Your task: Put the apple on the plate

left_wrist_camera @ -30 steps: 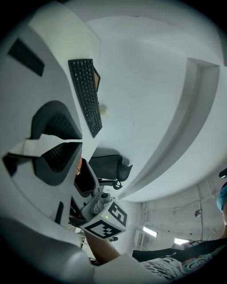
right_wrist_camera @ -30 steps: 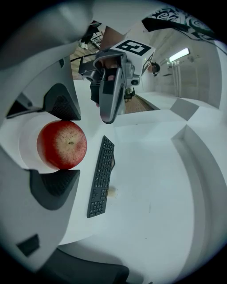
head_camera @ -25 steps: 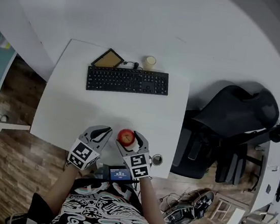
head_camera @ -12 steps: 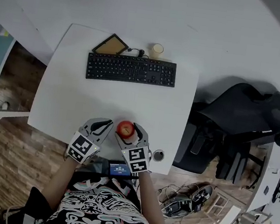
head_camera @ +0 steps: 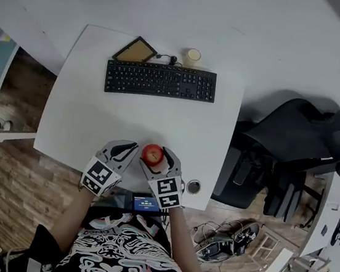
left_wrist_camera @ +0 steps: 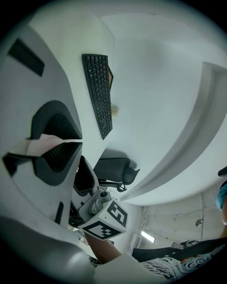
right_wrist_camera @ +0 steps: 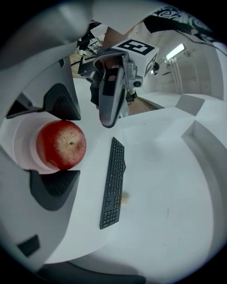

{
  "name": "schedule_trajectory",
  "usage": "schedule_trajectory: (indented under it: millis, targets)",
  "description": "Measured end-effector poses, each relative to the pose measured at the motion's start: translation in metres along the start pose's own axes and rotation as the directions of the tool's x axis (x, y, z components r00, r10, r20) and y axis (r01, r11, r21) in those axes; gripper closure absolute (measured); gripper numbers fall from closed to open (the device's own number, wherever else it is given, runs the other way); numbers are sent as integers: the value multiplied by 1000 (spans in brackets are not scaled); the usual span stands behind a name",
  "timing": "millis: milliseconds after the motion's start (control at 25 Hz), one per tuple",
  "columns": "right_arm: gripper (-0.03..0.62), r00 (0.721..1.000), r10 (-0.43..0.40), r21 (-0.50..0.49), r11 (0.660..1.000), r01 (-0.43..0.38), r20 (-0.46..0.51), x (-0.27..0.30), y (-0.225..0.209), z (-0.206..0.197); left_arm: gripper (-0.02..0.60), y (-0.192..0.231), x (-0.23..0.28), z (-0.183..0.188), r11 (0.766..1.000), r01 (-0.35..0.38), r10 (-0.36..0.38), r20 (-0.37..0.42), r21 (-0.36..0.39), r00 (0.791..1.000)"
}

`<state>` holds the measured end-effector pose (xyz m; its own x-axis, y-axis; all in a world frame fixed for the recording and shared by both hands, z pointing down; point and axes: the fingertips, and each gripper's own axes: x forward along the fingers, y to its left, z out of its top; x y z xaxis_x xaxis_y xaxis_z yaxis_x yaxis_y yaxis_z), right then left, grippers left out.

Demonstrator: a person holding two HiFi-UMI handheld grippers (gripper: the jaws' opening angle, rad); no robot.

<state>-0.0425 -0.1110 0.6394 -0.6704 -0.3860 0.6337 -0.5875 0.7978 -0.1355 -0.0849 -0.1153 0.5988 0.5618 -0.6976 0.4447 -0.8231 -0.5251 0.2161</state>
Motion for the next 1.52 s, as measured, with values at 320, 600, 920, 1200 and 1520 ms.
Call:
schedule_trajectory:
  millis: [320,600,920,1200,1520]
  targets:
    - [253,1000,-1,-6,1000,2,17,-2,1,7,566,-3,2,1,1000,17,-17,3,0,1000]
    - [253,999,-8,-15,1000,9,51,-14,3,15,566,-1,-2,8,999,-16,15,34,48,999]
    - [266,986,-81,-10,996,84,147,-47,-1,30,566,-10,-15,25,996,-35,27,93,84,995]
    - [566,974,-125,8,992,126,189,-72,3,27,568,-28,-29,24,991,-28,16,92,133,996]
    - [566,934,-197,41,980,194,298,-108,16,39,568,-39,-52,33,987,-48,24,150,156,988]
